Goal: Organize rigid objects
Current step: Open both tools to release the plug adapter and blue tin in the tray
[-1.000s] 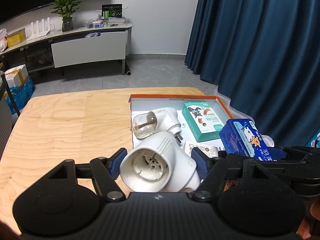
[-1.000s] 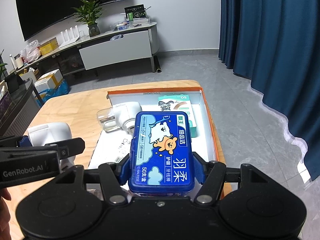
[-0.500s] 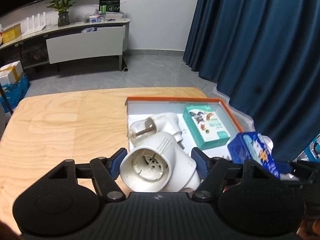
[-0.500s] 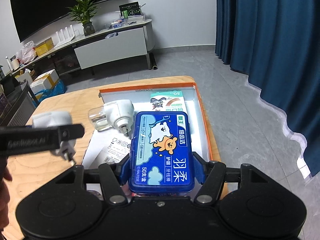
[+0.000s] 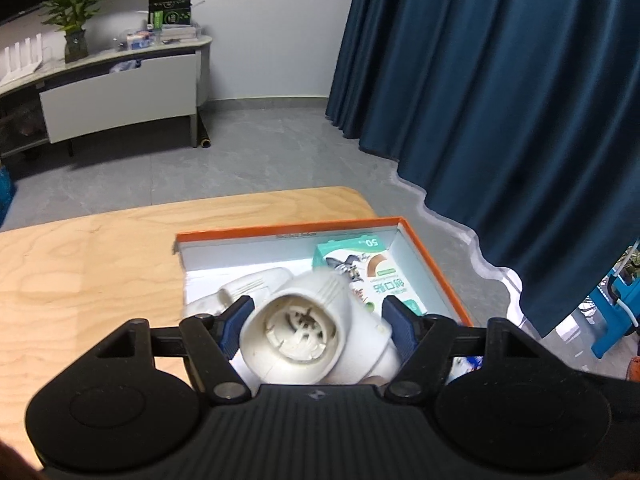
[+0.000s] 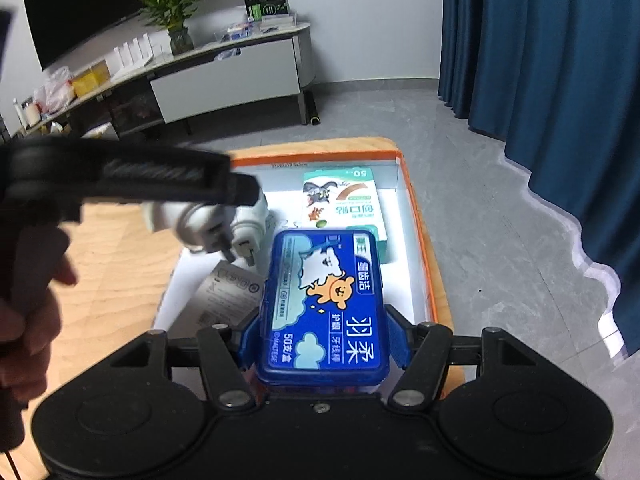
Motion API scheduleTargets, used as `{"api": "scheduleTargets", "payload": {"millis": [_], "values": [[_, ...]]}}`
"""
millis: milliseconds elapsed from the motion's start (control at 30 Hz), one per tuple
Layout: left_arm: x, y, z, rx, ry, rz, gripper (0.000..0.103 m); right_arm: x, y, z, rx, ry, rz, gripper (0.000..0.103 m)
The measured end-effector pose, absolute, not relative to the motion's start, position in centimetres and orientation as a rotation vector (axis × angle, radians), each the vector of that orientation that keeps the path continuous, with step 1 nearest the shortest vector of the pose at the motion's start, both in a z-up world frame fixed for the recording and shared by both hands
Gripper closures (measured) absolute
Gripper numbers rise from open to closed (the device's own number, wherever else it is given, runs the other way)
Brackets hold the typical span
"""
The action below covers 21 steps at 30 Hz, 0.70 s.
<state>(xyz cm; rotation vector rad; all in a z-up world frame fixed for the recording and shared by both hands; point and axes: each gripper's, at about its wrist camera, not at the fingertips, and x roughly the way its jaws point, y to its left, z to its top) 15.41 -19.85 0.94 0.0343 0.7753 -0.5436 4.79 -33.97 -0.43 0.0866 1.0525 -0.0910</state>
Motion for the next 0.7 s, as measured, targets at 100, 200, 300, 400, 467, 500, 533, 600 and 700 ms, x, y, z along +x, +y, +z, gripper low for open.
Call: {"api": "scheduleTargets", "payload": {"millis": [100, 200, 300, 400, 467, 500, 533, 600, 700], "values": [[15.9, -20.2, 1.2, 0.019, 0.776, -0.538, 0.019, 4.7, -34.0, -0.3, 0.08, 1.04, -0.102, 0.024], [15.4, -20.1, 2.1, 0.01, 0.765, -0.546, 0.017, 4.2, -34.3, 0.3, 0.1, 1.024, -0.107, 0.023], [14.1, -19.8, 3.2, 0.028, 0.736, -0.55, 0.009, 3.3, -34.3, 1.4, 0.101, 0.998, -0.111, 0.023], [11.9, -18.8, 4.7, 0.042, 0.703, -0.528, 0.002, 2.2, -34.3, 2.9, 0.103, 0.965, -0.102, 0.023], [10.3, -18.1, 5.6, 0.051, 0.691, -0.5, 0.0, 1.3, -34.2, 3.9, 0.092, 0.948, -0.095, 0.022], [9.4, -17.7, 5.9, 0.056, 0.685, -0.484, 0.0, 0.9, -34.2, 4.4, 0.087, 0.943, -0.09, 0.022], [8.5, -17.3, 6.3, 0.062, 0.684, -0.467, 0.0, 0.5, -34.1, 4.8, 0.085, 0.94, -0.081, 0.022], [6.5, -16.5, 6.7, 0.078, 0.688, -0.415, 0.0, -0.5, -34.1, 5.5, 0.079, 0.934, -0.061, 0.022], [4.2, -15.3, 6.5, 0.085, 0.706, -0.335, 0.0, -1.9, -33.8, 6.0, 0.067, 0.938, -0.058, 0.021]]}}
